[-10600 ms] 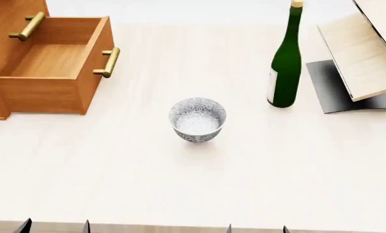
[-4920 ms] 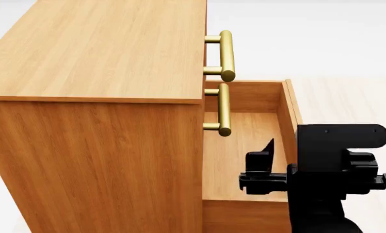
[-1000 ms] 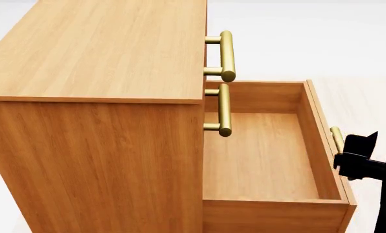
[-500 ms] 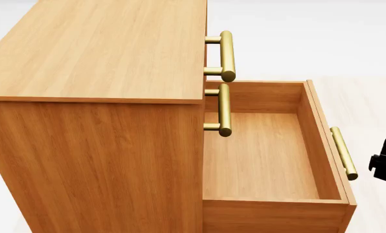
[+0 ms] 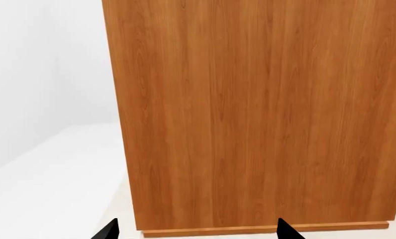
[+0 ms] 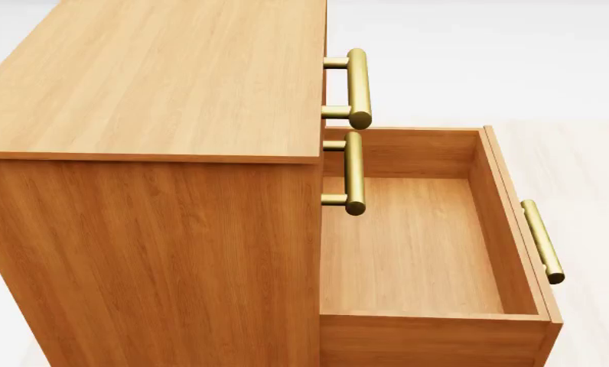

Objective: Put the bowl in the bottom drawer of the cabinet and close it.

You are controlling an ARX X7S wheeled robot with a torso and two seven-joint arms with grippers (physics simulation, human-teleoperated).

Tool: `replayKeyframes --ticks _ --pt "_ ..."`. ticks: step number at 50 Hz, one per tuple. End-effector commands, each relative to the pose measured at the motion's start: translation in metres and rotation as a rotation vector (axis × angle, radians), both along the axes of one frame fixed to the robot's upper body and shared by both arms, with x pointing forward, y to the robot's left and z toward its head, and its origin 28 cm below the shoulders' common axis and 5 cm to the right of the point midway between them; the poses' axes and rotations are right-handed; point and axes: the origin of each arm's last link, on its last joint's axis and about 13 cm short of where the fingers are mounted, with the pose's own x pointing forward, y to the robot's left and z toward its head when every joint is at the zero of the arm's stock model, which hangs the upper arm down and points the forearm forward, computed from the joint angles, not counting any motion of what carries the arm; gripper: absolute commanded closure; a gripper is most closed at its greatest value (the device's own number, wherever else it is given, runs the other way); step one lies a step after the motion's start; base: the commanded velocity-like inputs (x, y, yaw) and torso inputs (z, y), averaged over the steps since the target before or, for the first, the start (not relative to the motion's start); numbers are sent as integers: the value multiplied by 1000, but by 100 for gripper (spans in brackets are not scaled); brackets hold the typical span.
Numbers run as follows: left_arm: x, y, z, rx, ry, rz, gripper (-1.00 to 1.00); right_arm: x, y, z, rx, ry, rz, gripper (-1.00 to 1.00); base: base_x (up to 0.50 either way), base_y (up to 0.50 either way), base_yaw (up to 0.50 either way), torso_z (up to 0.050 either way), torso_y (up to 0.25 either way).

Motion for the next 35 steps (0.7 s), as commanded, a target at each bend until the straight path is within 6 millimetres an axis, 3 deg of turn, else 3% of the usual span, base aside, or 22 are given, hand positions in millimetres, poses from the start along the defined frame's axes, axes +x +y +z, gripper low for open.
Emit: replayKeyframes --ticks 1,35 --pt "0 0 0 -4 1 2 -100 -4 -13 -5 31 11 -79 -100 0 0 0 0 0" --pt "1 0 -2 -4 0 1 -100 -17 -33 -28 201 115 -265 -100 0 0 0 0 0"
